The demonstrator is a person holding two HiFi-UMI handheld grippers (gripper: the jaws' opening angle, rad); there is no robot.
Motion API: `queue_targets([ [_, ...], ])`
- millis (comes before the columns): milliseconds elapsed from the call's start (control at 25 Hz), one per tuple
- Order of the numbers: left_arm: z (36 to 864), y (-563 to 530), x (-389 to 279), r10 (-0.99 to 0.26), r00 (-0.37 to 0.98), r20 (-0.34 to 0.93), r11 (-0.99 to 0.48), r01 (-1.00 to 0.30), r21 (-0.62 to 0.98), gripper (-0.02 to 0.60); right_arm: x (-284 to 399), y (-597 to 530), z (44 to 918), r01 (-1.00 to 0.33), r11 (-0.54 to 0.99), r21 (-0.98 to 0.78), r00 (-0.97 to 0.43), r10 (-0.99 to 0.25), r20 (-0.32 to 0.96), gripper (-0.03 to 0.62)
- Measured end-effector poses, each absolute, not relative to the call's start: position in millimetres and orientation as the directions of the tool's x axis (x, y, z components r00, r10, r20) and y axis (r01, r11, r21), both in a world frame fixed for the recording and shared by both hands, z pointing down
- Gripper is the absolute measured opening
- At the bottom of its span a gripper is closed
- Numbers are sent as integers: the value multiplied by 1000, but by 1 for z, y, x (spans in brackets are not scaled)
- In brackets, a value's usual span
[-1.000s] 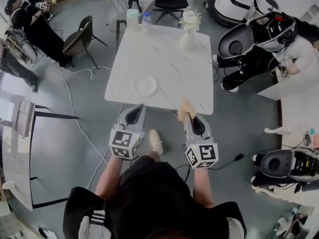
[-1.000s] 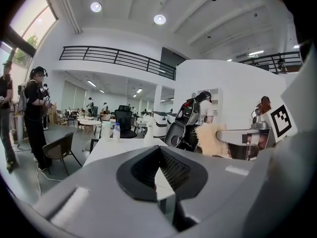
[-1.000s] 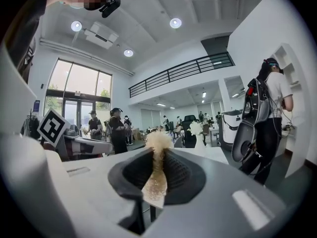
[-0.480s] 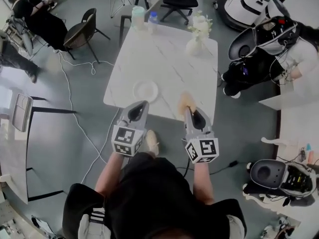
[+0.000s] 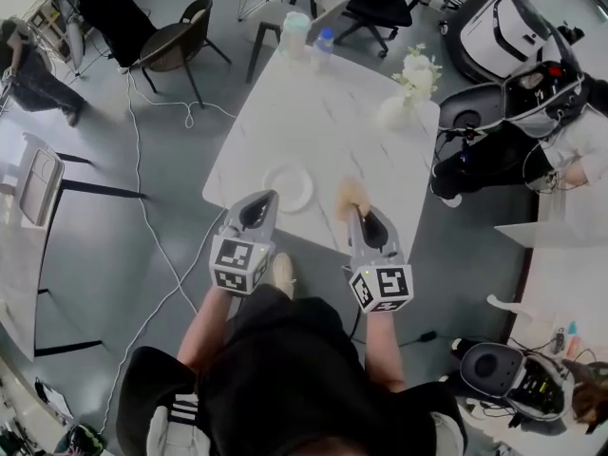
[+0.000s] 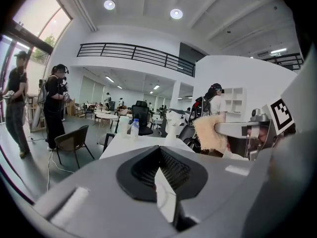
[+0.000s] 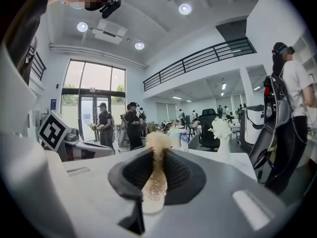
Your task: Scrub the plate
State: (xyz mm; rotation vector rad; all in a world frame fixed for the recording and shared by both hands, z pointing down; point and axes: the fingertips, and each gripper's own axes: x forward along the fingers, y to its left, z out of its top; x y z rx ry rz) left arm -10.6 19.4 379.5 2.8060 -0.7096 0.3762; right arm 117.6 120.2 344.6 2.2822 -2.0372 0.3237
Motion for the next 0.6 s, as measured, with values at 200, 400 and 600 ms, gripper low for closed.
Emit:
queue_targets([
  [200,387,-8,-4,-455,838,301,-846,-512,148,6,125,89,344,-994,-78,-73,61,-975,212,49],
  [400,386,-28,-1,-478,827,296,-827,-537,165,6,122,59,346,-998,-21,-67,5,-972,233,49],
  [600,395,-36,-8,-516,802,301,-795,-579,180,6,108,30,352,-995,66,-73,-82,-966,247,49],
])
